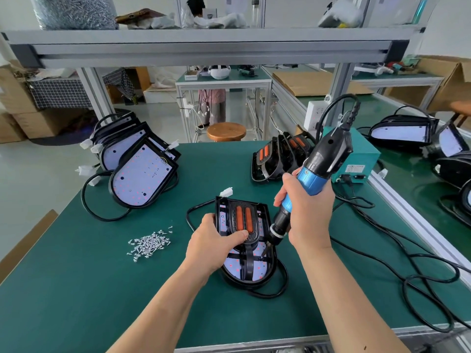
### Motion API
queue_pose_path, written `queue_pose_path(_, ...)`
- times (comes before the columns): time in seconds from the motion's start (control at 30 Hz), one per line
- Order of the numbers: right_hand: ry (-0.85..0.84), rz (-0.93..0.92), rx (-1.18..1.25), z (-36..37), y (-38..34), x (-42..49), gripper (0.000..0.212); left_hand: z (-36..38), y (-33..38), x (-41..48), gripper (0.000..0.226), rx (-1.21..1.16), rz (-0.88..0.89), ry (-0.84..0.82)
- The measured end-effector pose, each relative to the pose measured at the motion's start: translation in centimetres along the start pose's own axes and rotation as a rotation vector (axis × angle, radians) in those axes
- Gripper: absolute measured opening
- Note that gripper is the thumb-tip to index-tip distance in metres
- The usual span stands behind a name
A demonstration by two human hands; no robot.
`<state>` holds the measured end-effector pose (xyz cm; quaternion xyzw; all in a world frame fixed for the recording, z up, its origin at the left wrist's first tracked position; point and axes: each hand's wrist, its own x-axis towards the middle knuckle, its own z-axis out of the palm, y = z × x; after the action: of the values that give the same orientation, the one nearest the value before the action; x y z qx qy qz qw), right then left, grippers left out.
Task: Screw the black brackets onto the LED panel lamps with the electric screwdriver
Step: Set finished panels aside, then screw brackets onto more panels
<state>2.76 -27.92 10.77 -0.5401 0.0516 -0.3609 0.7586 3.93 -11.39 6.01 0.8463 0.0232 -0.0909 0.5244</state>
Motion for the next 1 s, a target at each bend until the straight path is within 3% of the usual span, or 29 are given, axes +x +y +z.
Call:
queue_pose_path(0.27,-0.205,0.053,-0.007,0.2,0.6,0.8,0.014,0.3,-0.3,0.1,0.044,-0.037,-0.002,0.020)
queue_pose_path(0.67,-0.210,0.111,0.127,-1.4,-0.7,0.4,0.015,-0.1,-0.3,0.0,0.046,-0.101,-0.028,-0.037)
queue_pose_path(0.83,-0.092,0.119,0.373,-2.4,-2.3,1.5,0.011,-0.2,-0.2,-0.2,0.056,-0.111,-0.031,-0.046)
queue_pose_path(1.0,0.201,0.367,0.671,-4.7,-0.5,2.0,0.010,0.0,-0.2,-0.2,0.059,-0.083,-0.023,-0.020)
